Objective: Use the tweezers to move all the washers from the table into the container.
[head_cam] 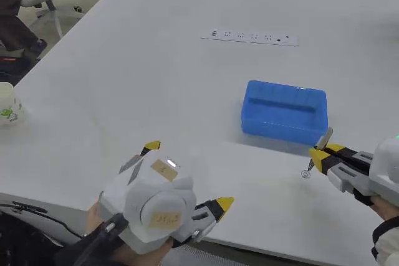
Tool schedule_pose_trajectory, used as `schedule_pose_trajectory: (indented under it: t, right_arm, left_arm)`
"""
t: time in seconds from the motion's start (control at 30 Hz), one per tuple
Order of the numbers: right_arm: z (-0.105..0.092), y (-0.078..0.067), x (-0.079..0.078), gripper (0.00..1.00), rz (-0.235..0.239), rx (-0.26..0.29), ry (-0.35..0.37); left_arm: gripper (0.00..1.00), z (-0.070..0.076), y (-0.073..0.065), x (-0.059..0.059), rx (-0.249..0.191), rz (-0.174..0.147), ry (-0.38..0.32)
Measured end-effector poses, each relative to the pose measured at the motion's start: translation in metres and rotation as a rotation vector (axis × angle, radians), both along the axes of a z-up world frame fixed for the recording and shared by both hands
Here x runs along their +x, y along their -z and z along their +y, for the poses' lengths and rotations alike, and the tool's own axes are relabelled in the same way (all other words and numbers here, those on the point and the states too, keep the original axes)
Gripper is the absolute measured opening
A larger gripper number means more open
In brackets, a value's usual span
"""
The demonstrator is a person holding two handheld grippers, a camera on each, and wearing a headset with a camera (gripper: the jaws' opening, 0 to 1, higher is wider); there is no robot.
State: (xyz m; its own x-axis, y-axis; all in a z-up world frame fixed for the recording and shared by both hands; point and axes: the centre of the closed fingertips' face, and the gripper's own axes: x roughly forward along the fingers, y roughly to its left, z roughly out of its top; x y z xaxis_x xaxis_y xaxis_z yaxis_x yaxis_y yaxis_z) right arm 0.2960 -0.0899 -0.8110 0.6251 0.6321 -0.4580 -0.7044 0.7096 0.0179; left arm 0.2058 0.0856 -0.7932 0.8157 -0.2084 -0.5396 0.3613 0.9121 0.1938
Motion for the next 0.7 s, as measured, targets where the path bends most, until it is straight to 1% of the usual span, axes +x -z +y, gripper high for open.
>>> schedule_pose_trajectory:
  t: [0.07, 0.1, 0.13, 0.17, 0.2, 0.23, 0.27, 0.33, 0.4, 0.43, 0.47, 0.5, 0.57, 0.63, 0.7]
  right_arm:
    - [0.000, 0.001, 0.002, 0.02, -0.015, -0.004, 0.000]
    - [0.001, 0.001, 0.001, 0.02, -0.014, -0.003, -0.007]
    - [0.003, 0.005, -0.002, 0.02, 0.010, -0.002, -0.016]
    - [0.004, 0.008, -0.002, 0.02, 0.021, -0.006, -0.019]
    - [0.004, 0.008, -0.003, 0.02, 0.021, -0.012, -0.020]
    - [0.004, 0.009, -0.003, 0.02, 0.009, -0.028, -0.025]
    - [0.004, 0.008, -0.002, 0.02, -0.002, -0.030, -0.025]
    - [0.003, 0.008, -0.001, 0.02, -0.004, -0.025, -0.024]
    - [0.002, 0.011, -0.001, 0.02, 0.005, -0.031, -0.022]
    - [0.002, 0.010, 0.000, 0.02, -0.003, -0.027, -0.020]
    - [0.001, 0.010, -0.001, 0.02, 0.000, -0.029, -0.019]
    - [0.001, 0.010, -0.001, 0.02, -0.002, -0.027, -0.020]
    - [0.001, 0.011, 0.000, 0.02, -0.014, -0.037, -0.024]
    - [0.001, 0.012, 0.001, 0.02, -0.015, -0.038, -0.027]
    - [0.001, 0.012, 0.000, 0.02, -0.026, -0.050, -0.035]
  left_arm:
    - [0.92, 0.000, 0.000, 0.000, 0.002, -0.004, 0.001]
    - [0.92, 0.002, 0.001, 0.000, 0.014, 0.001, -0.004]
    - [0.92, 0.002, 0.002, 0.000, 0.021, 0.006, -0.005]
    - [0.92, 0.002, 0.002, 0.000, 0.020, 0.007, -0.005]
    - [0.91, 0.002, 0.002, 0.000, 0.019, 0.006, -0.005]
    - [0.91, 0.003, 0.002, 0.001, 0.020, 0.004, -0.009]
    - [0.90, 0.005, 0.003, 0.001, 0.027, 0.005, -0.014]
    - [0.89, 0.005, 0.003, 0.000, 0.029, 0.010, -0.017]
    - [0.89, 0.006, 0.003, 0.001, 0.032, 0.008, -0.017]
    - [0.89, 0.006, 0.003, 0.001, 0.032, 0.005, -0.018]
    - [0.89, 0.006, 0.003, 0.001, 0.032, 0.005, -0.019]
    - [0.89, 0.007, 0.004, 0.001, 0.036, 0.009, -0.022]
    - [0.89, 0.008, 0.006, 0.000, 0.042, 0.019, -0.023]
    - [0.89, 0.008, 0.006, 0.000, 0.047, 0.020, -0.023]
    - [0.88, 0.008, 0.006, 0.000, 0.048, 0.020, -0.024]
